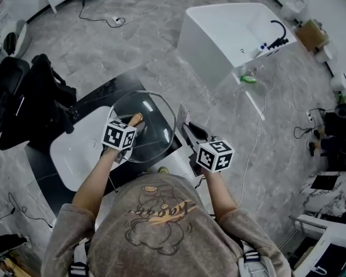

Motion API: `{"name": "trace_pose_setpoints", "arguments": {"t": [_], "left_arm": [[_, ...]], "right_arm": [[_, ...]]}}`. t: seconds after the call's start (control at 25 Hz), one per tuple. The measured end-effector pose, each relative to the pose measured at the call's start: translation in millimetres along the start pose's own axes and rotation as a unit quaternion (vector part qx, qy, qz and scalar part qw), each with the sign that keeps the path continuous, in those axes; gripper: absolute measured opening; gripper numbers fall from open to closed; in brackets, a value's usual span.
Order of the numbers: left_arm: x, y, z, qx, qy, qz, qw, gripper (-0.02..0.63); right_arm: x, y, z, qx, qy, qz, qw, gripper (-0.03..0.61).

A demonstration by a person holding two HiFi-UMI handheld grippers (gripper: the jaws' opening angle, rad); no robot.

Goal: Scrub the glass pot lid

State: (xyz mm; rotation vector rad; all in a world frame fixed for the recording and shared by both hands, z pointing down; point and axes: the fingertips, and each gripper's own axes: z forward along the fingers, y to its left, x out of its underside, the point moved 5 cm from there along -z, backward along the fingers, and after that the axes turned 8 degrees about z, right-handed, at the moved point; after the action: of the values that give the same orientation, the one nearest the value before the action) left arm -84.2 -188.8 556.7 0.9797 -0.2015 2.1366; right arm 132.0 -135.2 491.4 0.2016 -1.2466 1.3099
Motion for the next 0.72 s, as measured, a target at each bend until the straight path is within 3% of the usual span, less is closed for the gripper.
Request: {"name": "trace_pose_setpoints", "arguments": {"t": [0.44, 0.72], "left_arm": [[21, -4, 54, -0.009, 0.098, 0.060, 0.9934, 0.181], [25, -8, 64, -0.013, 0.115, 0.068, 0.9909, 0.181]], "right_arm": [[9, 0, -7, -0.009, -0.002, 0.015, 1.000, 0.067], [15, -5, -10, -0.007, 0.000, 0.024, 1.000, 0.067]]}}
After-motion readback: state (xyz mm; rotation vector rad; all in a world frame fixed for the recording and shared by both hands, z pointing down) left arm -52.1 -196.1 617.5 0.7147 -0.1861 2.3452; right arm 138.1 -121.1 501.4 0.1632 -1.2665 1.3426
